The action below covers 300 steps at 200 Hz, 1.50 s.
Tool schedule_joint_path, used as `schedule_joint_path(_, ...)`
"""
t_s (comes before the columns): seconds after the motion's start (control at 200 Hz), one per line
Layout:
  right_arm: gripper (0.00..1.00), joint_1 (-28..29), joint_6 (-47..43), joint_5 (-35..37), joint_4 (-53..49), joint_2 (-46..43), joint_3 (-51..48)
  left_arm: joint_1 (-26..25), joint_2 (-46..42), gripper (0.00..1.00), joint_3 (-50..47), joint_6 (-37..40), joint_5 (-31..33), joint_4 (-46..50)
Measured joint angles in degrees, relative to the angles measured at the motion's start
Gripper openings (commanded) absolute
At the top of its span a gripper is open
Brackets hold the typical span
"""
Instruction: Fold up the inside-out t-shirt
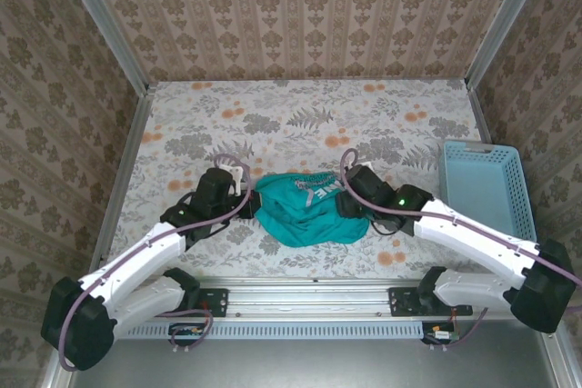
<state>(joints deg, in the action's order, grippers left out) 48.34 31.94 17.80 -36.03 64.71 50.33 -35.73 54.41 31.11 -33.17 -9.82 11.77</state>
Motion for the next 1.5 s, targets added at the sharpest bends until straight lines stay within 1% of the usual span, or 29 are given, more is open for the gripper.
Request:
schedule_joint_path(0.075, 0.59, 3.4, 1.6, -0.3, 0.7, 0.0, 0.5, 0.0, 0.1, 0.0, -0.3, 0.0, 0.2, -1.0)
schedule_joint_path(0.12, 0.61, 5.1, 2.4, -0.5, 1.5, 0.9, 0.5, 0.0, 0.3, 0.0, -0.4, 0.0, 0.2, -1.2)
schedule_joint_path(0.24, 0.65, 9.5, 3.7, -0.6, 3.5, 8.6, 2.1, -0.2, 0.3, 0.0, -0.6, 0.0, 0.6, -1.6)
schedule_joint_path(0.385, 0.73, 11.1, 4.1, 0.4, 4.7, 18.9, 4.9, -0.3, 0.2, 0.0, -0.6, 0.0, 0.8, -1.5)
schedule_joint_path(0.46, 0.74, 11.1, 4.3, 3.3, 3.4, 23.5, 6.8, -0.3, 0.0, 0.0, -0.7, 0.0, 0.9, -1.5)
schedule_joint_path(0.48, 0.72, 11.1, 4.3, 4.1, 2.8, 24.7, 7.4, -0.3, -0.2, 0.0, -0.7, 0.0, 0.9, -1.5)
schedule_joint_path(0.505, 0.66, 11.1, 4.2, 5.2, 2.4, 26.2, 8.1, -0.3, -0.3, 0.0, -0.7, 0.0, 1.0, -1.5)
schedule_joint_path(0.575, 0.41, 10.9, 4.0, 7.7, 1.1, 29.4, 9.5, -0.3, -0.8, 0.0, -0.9, 0.0, 1.2, -1.4)
schedule_joint_path(0.675, 0.17, 10.1, 3.9, 9.7, -0.2, 30.0, 9.4, -0.3, -1.3, 0.0, -1.0, 0.0, 1.8, -1.0)
schedule_joint_path(0.73, 0.07, 9.6, 4.1, 10.6, -0.2, 28.5, 8.5, -0.2, -1.7, 0.0, -1.0, 0.0, 2.1, -0.9)
schedule_joint_path(0.81, 0.0, 9.0, 4.6, 11.9, -0.1, 23.8, 5.7, -0.2, -2.3, 0.0, -1.2, 0.0, 2.1, -1.1)
schedule_joint_path(0.975, 0.0, 8.5, 5.9, 12.5, 1.8, 9.9, -2.9, -0.2, -0.1, 0.0, -1.2, 0.0, 1.6, -2.3)
schedule_joint_path(1.145, 0.0, 8.4, 6.1, 9.3, 10.4, -2.5, -14.7, -1.2, 5.8, 0.0, -1.1, 0.0, 1.9, -2.1)
schedule_joint_path(1.235, 0.0, 8.3, 7.0, 8.3, 12.1, -4.6, -17.4, -2.1, 10.1, 0.0, -0.8, 0.1, 2.2, -1.1)
schedule_joint_path(1.335, 0.0, 8.3, 8.9, 8.7, 11.1, -2.0, -17.0, -4.5, 13.4, 0.0, -0.7, 0.4, 2.6, -0.6)
schedule_joint_path(1.36, 0.05, 8.3, 9.2, 8.8, 10.3, -0.8, -16.5, -5.3, 13.9, 0.0, -0.7, 0.4, 2.6, -0.6)
schedule_joint_path(1.435, 0.28, 8.4, 9.9, 9.1, 7.8, 1.7, -15.2, -7.4, 14.4, 0.0, -0.7, 0.4, 2.6, -0.9)
schedule_joint_path(1.47, 0.35, 8.7, 10.0, 9.2, 7.0, 1.9, -14.7, -8.2, 14.4, 0.0, -0.7, 0.4, 2.6, -1.3)
schedule_joint_path(1.5, 0.38, 8.9, 9.7, 9.0, 6.7, 1.7, -14.4, -8.8, 14.4, 0.0, -0.7, 0.4, 2.6, -1.7)
